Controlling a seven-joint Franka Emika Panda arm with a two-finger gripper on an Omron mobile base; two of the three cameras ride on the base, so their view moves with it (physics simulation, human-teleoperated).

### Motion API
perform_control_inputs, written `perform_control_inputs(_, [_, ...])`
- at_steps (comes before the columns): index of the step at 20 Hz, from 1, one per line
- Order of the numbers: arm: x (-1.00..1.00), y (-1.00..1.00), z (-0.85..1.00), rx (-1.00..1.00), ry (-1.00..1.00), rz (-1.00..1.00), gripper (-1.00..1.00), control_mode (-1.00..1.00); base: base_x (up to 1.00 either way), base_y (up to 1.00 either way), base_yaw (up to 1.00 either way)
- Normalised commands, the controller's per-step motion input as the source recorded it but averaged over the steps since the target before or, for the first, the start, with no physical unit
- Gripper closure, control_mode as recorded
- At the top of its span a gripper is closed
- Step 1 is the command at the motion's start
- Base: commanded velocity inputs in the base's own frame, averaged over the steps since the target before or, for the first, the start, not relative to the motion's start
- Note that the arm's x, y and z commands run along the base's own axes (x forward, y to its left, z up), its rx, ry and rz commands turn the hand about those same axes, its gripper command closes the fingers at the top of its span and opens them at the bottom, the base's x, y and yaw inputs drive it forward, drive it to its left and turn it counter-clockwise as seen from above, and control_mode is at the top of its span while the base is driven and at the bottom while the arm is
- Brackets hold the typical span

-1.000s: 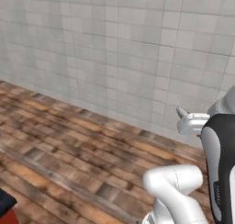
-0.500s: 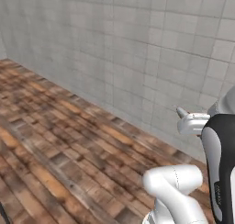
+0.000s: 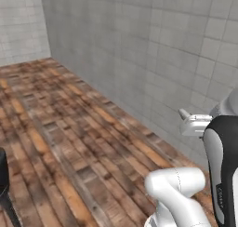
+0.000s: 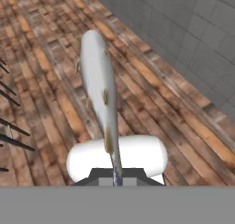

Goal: Take the cheese, fish, and lime from the fridge and place them on the plate on the dining counter to create an appetizer plate.

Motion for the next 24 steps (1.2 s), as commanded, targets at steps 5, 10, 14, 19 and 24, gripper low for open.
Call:
perform_control_inputs(5, [0.00,0.00,0.00,0.00,0.00,0.00,1.00,1.00,1.00,-0.10,0.37])
perform_control_inputs(10, [0.00,0.00,0.00,0.00,0.00,0.00,1.00,1.00,1.00,-0.08,0.38])
perform_control_inputs(14, [0.00,0.00,0.00,0.00,0.00,0.00,1.00,1.00,1.00,-0.01,0.38])
perform_control_inputs(19, [0.00,0.00,0.00,0.00,0.00,0.00,1.00,1.00,1.00,0.00,0.39])
perform_control_inputs(24, [0.00,0.00,0.00,0.00,0.00,0.00,1.00,1.00,1.00,0.00,0.38])
